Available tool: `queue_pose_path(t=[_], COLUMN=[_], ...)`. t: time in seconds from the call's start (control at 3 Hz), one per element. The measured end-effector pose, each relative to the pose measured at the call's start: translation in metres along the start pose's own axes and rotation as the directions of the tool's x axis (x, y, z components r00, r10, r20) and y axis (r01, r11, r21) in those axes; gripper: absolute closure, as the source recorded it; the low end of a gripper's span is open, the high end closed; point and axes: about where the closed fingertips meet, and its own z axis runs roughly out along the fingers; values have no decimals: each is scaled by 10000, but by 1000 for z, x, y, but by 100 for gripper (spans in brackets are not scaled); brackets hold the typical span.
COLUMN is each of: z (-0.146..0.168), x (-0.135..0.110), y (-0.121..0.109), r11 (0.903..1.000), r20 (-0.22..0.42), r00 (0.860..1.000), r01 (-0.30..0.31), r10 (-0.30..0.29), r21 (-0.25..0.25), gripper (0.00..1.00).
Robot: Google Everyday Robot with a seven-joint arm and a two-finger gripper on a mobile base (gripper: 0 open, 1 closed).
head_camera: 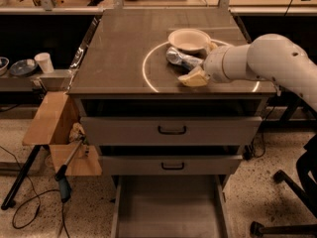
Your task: Pick redbull can from bottom drawer and place on counter
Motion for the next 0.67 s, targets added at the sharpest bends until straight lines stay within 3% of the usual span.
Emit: queue_pose_path(t=[0.67], z=[-2], x=[-6], y=[-8], r11=[10000], r20=[2], r00=[10000], r01=[1], r10=[-1], r21=[0], gripper=[0])
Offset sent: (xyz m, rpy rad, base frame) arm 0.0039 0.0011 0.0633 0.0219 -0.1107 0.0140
